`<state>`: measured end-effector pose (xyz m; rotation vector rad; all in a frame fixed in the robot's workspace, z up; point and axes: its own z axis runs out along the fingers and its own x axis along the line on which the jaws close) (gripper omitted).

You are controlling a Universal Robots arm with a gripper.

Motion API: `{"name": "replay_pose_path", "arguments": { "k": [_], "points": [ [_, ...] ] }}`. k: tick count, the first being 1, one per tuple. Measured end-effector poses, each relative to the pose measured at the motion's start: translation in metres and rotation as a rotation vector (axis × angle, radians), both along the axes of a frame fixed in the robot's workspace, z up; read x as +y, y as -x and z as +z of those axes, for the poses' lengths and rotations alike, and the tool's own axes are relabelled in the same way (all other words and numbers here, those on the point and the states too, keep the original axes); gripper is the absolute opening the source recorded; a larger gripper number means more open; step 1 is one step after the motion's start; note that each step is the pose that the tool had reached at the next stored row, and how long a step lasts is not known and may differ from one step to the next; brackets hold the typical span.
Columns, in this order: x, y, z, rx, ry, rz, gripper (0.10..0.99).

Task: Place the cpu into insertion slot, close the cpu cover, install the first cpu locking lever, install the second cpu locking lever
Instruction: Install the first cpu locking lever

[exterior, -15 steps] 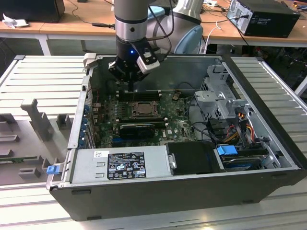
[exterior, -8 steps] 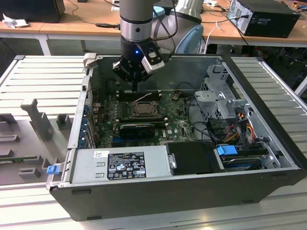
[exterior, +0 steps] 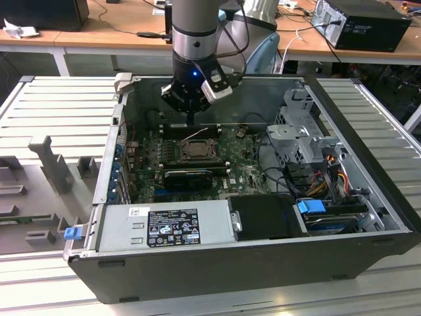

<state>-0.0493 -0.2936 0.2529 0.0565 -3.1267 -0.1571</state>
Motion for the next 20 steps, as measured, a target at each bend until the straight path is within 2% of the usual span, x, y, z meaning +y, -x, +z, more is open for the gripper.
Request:
{"name": "replay_pose_path", "arguments": {
  "k": [2,6,9,10,14,20],
  "points": [
    [-0.0002,-0.0004,-0.005,-0.0017,0.0,0.0,0.106],
    [-0.0002,-0.0038,-0.0121,-0.002,0.0,0.0,0.106],
    [0.0009,-0.0099,-0.0192,-0.002,0.0,0.0,0.106],
    [0.0032,-0.0128,-0.0231,-0.0021,0.0,0.0,0.106],
    [0.0077,-0.0184,-0.0276,-0.0021,0.0,0.0,0.106],
    [0.0082,-0.0266,-0.0338,-0.002,0.0,0.0,0.106]
  ]
}}
